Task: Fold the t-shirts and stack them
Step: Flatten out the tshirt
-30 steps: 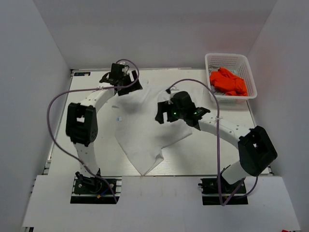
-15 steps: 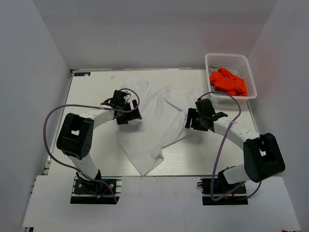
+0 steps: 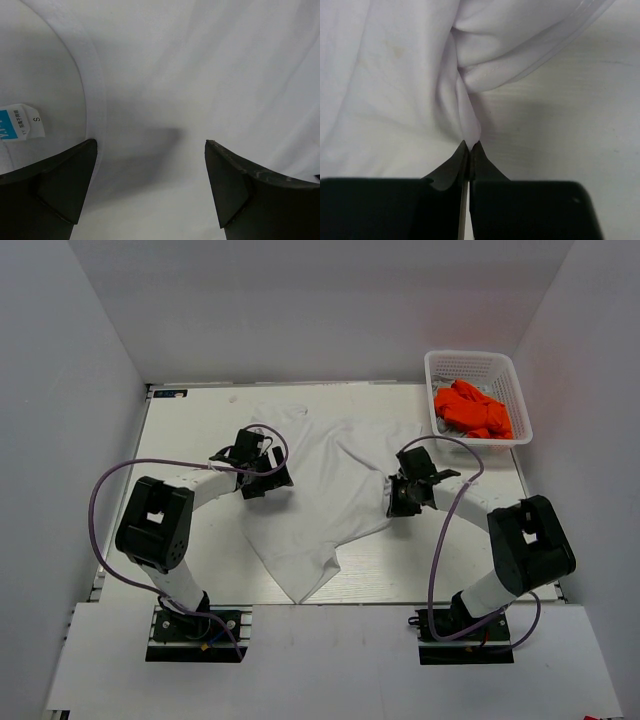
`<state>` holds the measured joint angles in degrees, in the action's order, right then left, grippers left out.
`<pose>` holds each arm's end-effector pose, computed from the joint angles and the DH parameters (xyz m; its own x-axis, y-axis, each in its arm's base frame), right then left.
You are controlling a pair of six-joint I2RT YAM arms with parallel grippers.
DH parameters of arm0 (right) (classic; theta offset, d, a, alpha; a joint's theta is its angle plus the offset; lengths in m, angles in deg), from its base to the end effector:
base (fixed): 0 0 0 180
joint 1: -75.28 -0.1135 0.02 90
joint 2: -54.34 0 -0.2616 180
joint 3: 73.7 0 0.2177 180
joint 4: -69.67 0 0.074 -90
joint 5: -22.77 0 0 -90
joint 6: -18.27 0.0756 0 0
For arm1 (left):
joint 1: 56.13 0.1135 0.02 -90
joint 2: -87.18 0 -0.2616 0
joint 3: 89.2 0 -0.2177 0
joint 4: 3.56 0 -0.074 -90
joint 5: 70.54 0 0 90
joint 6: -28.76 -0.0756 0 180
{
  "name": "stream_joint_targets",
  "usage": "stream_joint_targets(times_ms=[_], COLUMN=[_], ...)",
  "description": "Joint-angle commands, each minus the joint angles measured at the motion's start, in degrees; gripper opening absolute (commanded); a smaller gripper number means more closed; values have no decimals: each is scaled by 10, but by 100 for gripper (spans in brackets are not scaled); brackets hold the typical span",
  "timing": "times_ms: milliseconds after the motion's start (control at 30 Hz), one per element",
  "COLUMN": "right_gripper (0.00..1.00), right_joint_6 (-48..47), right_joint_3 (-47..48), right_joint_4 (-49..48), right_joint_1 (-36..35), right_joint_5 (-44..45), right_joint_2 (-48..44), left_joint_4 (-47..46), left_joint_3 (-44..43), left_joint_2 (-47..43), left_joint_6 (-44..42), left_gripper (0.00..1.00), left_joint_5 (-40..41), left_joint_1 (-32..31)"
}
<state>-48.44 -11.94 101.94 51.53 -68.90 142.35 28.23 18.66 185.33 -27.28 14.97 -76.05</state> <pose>0.2593 0.1165 0.1511 -0.8817 0.0438 -0.4698 -0.0739 0.9705 0.2293 0.3104 -0.1188 0.1506 -0.8715 -0.2765 -0.4050 -0.1302 0.9267 -0.3526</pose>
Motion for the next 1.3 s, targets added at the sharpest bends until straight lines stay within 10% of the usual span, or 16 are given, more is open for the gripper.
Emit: stream_joint_targets(times_ms=[0,367,500,733,1267], right_gripper=[0,0,19,90,90], right_joint_6=[-21,40,44,40,-23], right_joint_3=[47,237,154,145,284], right_joint_4=[97,444,437,367,133], right_joint_1=[-1,-12,-16,-9,26], right_joint_5=[-4,77,35,75,78], right_joint_2=[-19,-142,-158,-175,105], left_joint_4=[51,43,43,83,160], left_joint_3=[28,53,53,26,-121], left_joint_2=[7,7,19,29,58], left_joint_6=[1,12,12,17,0], left_gripper=[100,100,100,100,100], left_joint_5=[39,51,46,72,177], left_joint_1=[1,1,1,7,16])
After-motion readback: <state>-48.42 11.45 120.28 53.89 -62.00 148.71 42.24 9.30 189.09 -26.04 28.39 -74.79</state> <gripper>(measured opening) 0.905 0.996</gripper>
